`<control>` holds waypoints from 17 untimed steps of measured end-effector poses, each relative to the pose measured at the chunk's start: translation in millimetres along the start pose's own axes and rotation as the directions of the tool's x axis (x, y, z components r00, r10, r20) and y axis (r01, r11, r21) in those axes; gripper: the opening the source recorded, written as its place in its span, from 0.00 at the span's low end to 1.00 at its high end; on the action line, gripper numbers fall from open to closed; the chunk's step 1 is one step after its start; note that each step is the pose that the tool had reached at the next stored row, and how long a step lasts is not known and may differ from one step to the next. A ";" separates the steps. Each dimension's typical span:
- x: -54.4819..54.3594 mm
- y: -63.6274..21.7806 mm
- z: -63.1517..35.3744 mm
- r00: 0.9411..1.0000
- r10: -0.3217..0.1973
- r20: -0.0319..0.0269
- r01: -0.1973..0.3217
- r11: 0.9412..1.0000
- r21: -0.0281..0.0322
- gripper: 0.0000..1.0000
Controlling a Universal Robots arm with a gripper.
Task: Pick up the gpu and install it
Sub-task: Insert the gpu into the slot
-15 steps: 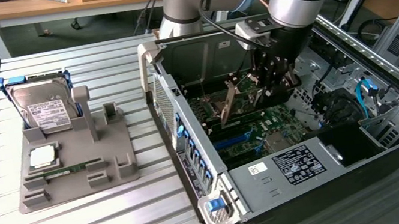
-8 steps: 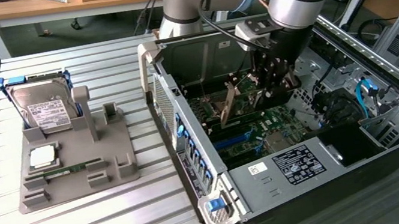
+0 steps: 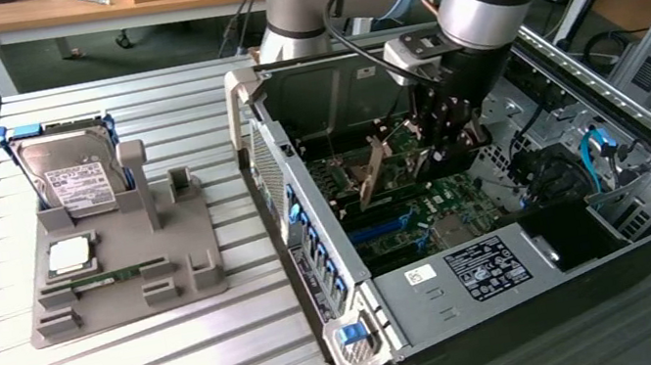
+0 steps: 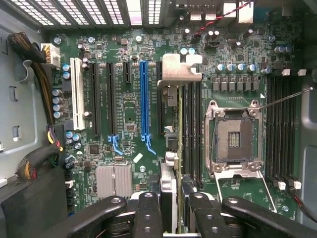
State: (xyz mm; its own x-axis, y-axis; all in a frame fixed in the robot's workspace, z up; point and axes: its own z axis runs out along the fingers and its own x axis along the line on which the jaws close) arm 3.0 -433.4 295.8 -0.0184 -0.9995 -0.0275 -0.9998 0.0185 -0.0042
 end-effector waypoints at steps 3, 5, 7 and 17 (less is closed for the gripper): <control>1.0 0.3 0.2 1.000 0.000 0.000 0.000 1.000 0.000 0.27; 1.7 0.5 0.5 1.000 0.000 0.000 0.000 1.000 0.000 0.27; 2.5 0.5 0.7 1.000 0.000 0.000 0.000 1.000 0.000 0.27; 5.6 0.6 1.8 1.000 0.000 0.000 0.000 1.000 0.000 0.27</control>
State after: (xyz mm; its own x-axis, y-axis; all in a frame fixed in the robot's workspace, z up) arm 2.3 -438.9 293.9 -0.0184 -0.9994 -0.0276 -0.9998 0.0186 -0.0042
